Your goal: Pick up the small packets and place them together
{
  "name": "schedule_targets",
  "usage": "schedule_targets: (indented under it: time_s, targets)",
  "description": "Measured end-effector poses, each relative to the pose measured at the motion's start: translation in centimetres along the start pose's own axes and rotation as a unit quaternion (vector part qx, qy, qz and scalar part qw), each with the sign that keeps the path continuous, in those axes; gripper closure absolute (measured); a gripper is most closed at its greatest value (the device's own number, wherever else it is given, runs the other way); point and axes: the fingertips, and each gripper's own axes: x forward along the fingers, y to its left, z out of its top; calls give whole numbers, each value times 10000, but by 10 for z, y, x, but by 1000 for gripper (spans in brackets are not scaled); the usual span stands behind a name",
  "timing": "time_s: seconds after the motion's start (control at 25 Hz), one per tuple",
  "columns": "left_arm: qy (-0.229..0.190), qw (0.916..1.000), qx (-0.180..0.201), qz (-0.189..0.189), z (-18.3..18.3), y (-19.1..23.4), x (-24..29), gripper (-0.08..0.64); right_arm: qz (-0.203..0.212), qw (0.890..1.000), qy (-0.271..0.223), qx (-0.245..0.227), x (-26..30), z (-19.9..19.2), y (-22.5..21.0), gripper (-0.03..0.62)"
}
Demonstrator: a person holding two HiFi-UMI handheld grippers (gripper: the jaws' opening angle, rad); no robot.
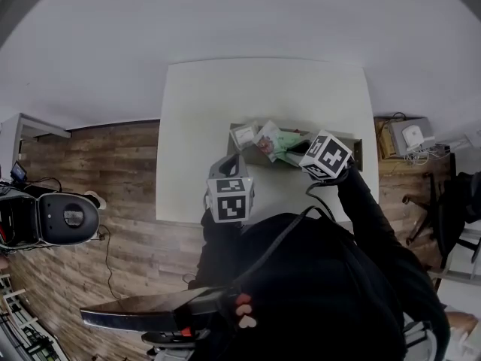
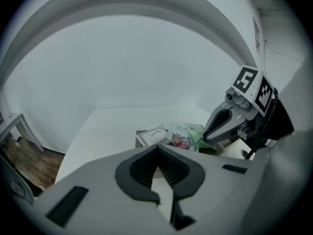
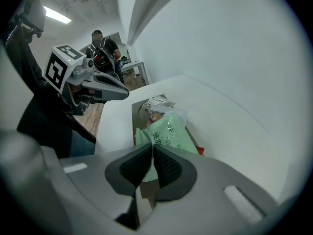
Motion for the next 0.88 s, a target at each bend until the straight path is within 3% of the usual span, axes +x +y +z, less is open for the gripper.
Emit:
schedule_targets:
  time_s: [0.6, 0.88]
  targets:
    - [-1, 10000, -58, -3, -2, 2, 0, 560, 39, 10000, -86, 30, -4, 0, 4, 543]
    - [-18, 10000, -86, 20, -3, 2, 1, 561, -297, 9988, -387, 45, -22, 3, -8, 543]
